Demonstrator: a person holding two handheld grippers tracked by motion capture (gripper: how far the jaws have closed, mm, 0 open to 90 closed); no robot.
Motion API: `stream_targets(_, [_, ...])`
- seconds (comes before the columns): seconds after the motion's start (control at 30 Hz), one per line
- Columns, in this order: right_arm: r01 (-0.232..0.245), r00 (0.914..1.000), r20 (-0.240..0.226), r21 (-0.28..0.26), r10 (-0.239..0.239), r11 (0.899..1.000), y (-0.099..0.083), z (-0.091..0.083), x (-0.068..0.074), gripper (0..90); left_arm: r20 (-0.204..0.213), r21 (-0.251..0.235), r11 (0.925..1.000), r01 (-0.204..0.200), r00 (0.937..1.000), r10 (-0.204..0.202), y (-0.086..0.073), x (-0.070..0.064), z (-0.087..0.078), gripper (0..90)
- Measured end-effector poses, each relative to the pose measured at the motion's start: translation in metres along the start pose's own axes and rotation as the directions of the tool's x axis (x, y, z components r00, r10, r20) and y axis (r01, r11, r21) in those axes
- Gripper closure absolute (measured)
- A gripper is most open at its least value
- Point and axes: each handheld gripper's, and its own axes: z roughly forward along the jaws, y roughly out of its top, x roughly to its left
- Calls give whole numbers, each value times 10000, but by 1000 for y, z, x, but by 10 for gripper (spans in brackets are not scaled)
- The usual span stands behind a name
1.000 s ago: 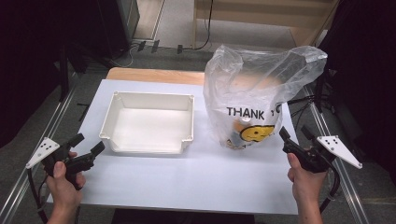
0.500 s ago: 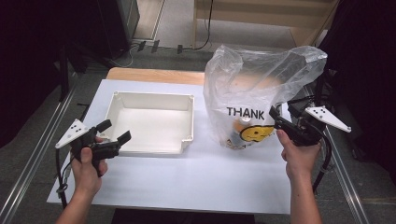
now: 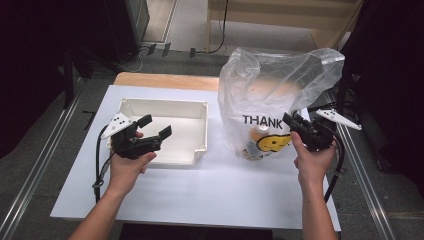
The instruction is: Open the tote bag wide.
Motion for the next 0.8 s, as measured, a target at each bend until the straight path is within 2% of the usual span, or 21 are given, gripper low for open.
stream_targets(0.03, [110,9999,47,-64,-109,9999,-1,0,1,767,-97,51,9999,-142,9999,143,1,-2,3,210])
stream_targets(0.07, [338,9994,83,-92,-337,9994,-3,-1,4,822,-169,88,9996,-263,9995,264,2,-4,6,269])
stream_targets(0.1, [411,9991,82,-131,-410,9991,-3,-1,5,841,-185,73,9998,-205,9996,206,2,-6,10,307])
stream_targets(0.13, [411,9991,82,-131,-410,9991,-3,-1,5,841,70,98,9999,-73,9999,72,3,-6,13,307])
stream_targets(0.17, [476,9988,77,-176,-474,9987,-4,-2,5,860,147,153,9998,100,9998,-102,4,-6,16,336])
stream_targets(0.23, [510,9987,21,-228,-510,9984,-5,-3,6,881,237,437,9985,335,9991,-345,7,-5,23,378])
stream_targets(0.27, [535,9986,1,-209,-535,9983,-6,-3,6,885,318,515,9975,474,9983,-491,7,-5,25,380])
stream_targets(0.33, [624,9980,-44,-188,-625,9979,-8,-3,7,897,704,642,9970,441,9963,-486,9,-8,30,390])
stream_targets(0.4, [690,9976,-67,-110,-691,9976,-10,-3,8,900,1061,734,9970,243,9938,-321,9,-15,35,368])
stream_targets(0.5, [818,9965,-143,-73,-819,9966,-12,-3,8,900,1386,871,9960,-188,9903,66,11,-29,45,340])
stream_targets(0.53, [808,9966,-155,-55,-809,9967,-13,-3,8,900,1468,947,9952,-261,9891,120,12,-33,49,331])
stream_targets(0.63, [823,9964,-195,-73,-824,9966,-15,-4,7,900,1668,967,9952,-121,9860,-42,16,-42,61,325])
stream_targets(0.8, [971,9947,-344,-28,-972,9953,-17,-6,9,899,1879,876,9957,-301,9821,132,26,-56,79,303])
